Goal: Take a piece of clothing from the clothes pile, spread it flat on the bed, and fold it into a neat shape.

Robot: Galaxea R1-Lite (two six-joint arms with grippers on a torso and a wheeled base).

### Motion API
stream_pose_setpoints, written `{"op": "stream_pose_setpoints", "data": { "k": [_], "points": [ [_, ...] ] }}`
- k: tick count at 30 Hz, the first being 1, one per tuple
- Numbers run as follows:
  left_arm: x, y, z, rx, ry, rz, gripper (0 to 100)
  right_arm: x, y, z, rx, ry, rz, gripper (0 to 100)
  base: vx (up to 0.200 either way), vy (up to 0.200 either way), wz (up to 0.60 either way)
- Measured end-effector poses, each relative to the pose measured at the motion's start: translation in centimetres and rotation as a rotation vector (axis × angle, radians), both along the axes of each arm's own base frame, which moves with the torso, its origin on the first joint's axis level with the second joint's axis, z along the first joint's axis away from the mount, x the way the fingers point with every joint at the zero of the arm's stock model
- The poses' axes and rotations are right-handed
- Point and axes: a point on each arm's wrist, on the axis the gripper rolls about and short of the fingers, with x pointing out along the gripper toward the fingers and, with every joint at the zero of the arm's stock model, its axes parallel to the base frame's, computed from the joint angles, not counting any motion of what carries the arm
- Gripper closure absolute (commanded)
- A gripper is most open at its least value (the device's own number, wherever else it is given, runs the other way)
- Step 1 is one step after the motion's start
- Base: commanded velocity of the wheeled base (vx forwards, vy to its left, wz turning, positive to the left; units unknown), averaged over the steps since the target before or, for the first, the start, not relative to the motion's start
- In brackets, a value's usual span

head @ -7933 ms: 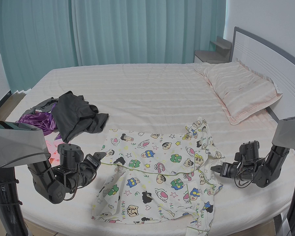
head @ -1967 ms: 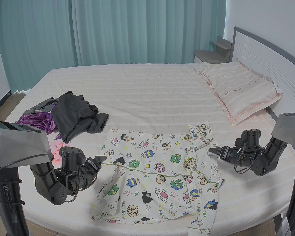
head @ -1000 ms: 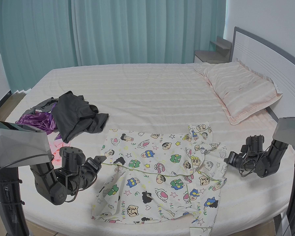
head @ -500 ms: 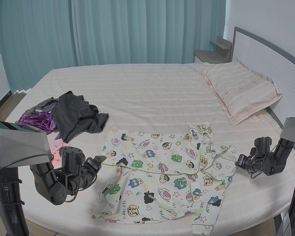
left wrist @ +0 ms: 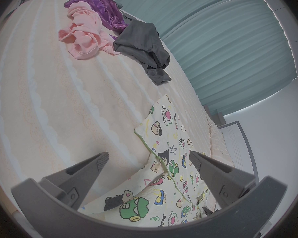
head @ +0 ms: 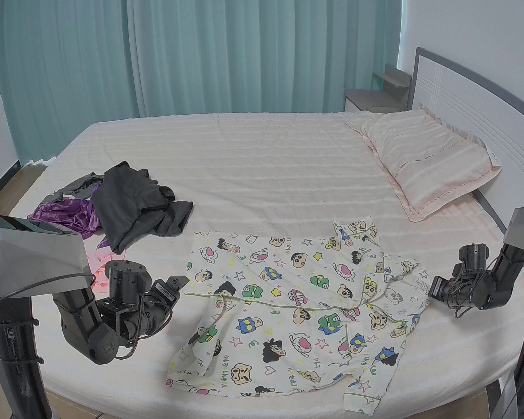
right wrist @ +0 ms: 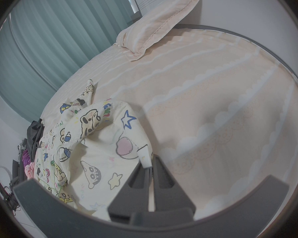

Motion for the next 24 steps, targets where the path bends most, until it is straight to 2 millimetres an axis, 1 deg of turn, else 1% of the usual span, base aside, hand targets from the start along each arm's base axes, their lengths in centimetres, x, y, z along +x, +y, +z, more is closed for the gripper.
{"op": "stream_pose_setpoints", "data": {
  "k": [5,6,10,16,21,24],
  "points": [
    [0.0,0.0,0.0,0.0,-0.001,0.0,0,-0.3,-0.3,-0.1,-0.01,0.012,-0.01,100,0.0,0.0,0.0],
    [0.0,0.0,0.0,0.0,-0.001,0.0,0,-0.4,-0.3,-0.1,-0.013,0.016,-0.014,0,0.0,0.0,0.0],
    [0.0,0.0,0.0,0.0,-0.001,0.0,0,-0.9,-0.8,-0.2,-0.038,0.032,-0.025,0,0.0,0.0,0.0],
    [-0.1,0.0,0.0,0.0,0.002,-0.001,0,-1.5,-1.1,-0.1,-0.044,0.042,-0.027,0,0.0,0.0,0.0],
    [-0.2,0.0,0.0,0.0,0.005,-0.004,0,-1.6,-1.1,1.1,-0.032,0.005,-0.046,0,0.0,0.0,0.0],
    [-0.4,-0.1,0.0,-0.003,0.008,-0.01,0,-1.8,-0.8,2.6,-0.004,-0.032,-0.072,0,0.0,0.0,0.0]
  ]
}}
